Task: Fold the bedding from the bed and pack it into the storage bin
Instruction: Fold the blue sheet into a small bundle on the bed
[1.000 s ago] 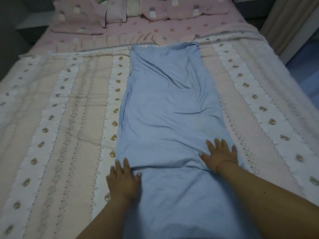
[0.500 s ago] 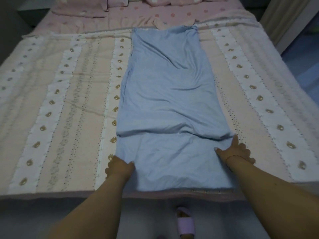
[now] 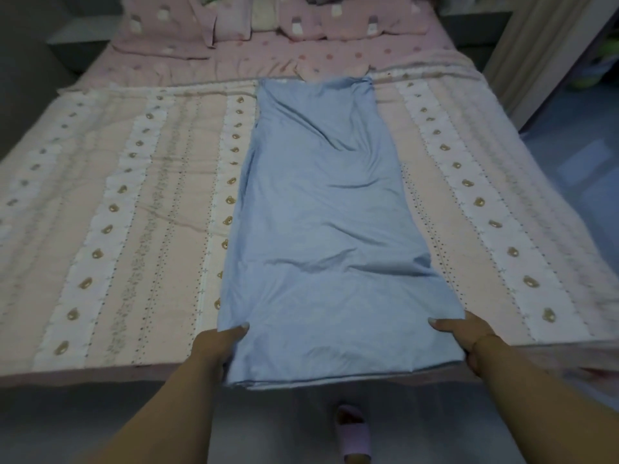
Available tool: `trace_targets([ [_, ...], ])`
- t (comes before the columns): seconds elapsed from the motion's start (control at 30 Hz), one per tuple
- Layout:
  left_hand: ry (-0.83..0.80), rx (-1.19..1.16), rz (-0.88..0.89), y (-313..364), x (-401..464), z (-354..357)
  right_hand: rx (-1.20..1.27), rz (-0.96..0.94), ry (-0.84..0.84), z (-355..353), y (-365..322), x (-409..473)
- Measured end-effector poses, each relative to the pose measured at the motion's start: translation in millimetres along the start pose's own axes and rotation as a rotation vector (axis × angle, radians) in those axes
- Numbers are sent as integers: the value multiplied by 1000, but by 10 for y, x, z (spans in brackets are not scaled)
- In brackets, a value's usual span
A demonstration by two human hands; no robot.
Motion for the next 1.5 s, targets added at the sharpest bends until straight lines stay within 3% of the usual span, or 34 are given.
trace_targets([
  [0.33,-23,76,114,3,-680,-484,204,-40,22,-161,375,-883],
  [0.6,-150,96,9,-490,-729,-771,137,-3,28,-219,603,-1420],
  [1.03,-277,-134,102,530,-925,-476,253,-193,113,40,-460,-1377],
  [1.3,-270,-275,66,1238,-548,-179,407,-108,96,269,-1172,-646],
  [1.5,-200,-362,56,1931,95,100,375,-44,51,572,-1805,216],
])
Point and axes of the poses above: each hand's wrist, its own x-axis towards the middle knuckle, its own z-axis out of the palm, y = z × x, the point moved 9 cm from there along x, towards the middle knuckle, and after that the axes turned 1 degree about x, right-handed, at the moved point
